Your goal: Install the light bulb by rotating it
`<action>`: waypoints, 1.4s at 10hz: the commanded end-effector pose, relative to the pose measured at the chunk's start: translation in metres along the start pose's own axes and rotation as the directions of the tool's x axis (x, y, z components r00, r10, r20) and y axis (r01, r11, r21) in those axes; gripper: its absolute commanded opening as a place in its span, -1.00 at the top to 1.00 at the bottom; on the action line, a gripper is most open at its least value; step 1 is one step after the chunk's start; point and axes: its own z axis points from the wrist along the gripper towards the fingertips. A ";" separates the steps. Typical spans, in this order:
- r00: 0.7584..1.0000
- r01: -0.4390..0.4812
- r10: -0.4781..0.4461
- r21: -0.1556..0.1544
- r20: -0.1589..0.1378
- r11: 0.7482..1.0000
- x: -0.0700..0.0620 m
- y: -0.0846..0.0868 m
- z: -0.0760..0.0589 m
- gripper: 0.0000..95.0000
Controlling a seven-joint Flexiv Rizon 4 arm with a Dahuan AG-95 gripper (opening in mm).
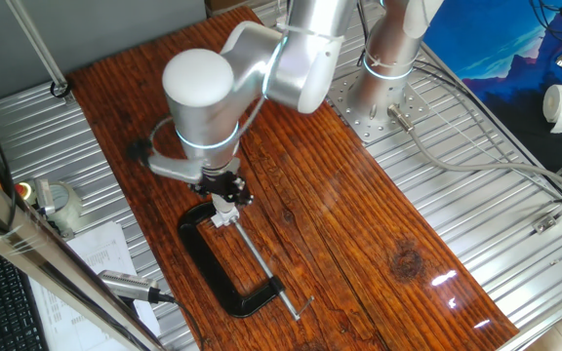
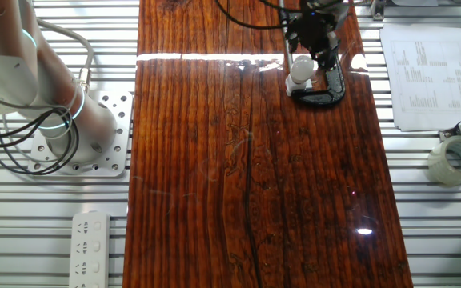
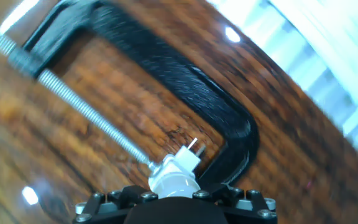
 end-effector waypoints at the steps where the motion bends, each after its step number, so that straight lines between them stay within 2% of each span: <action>1: 0.680 0.732 -0.733 0.051 0.015 0.680 -0.003 0.002 -0.004 -0.60; 2: 0.627 0.775 -0.778 0.060 0.041 0.629 -0.003 0.001 -0.004 -0.60; 3: 0.573 0.816 -0.818 0.062 0.049 0.575 -0.003 0.001 -0.003 -0.60; 5: 0.519 0.852 -0.853 0.051 0.058 0.522 -0.002 0.001 -0.003 -0.60; 6: 0.477 0.877 -0.877 0.036 0.054 0.479 -0.002 0.001 -0.002 -0.60; 7: 0.460 0.887 -0.886 0.029 0.054 0.462 -0.001 0.001 -0.001 -0.60; 8: 0.423 0.904 -0.904 0.031 0.071 0.426 0.001 -0.001 0.004 -0.60; 11: 0.374 0.925 -0.922 0.032 0.102 0.378 0.003 -0.004 0.011 -0.60; 12: 0.371 0.927 -0.923 0.018 0.103 0.375 0.003 -0.004 0.012 -0.60; 13: 0.360 0.932 -0.927 0.014 0.104 0.363 0.003 -0.004 0.013 -0.20; 14: 0.360 0.932 -0.927 0.010 0.104 0.363 0.003 -0.005 0.014 -0.20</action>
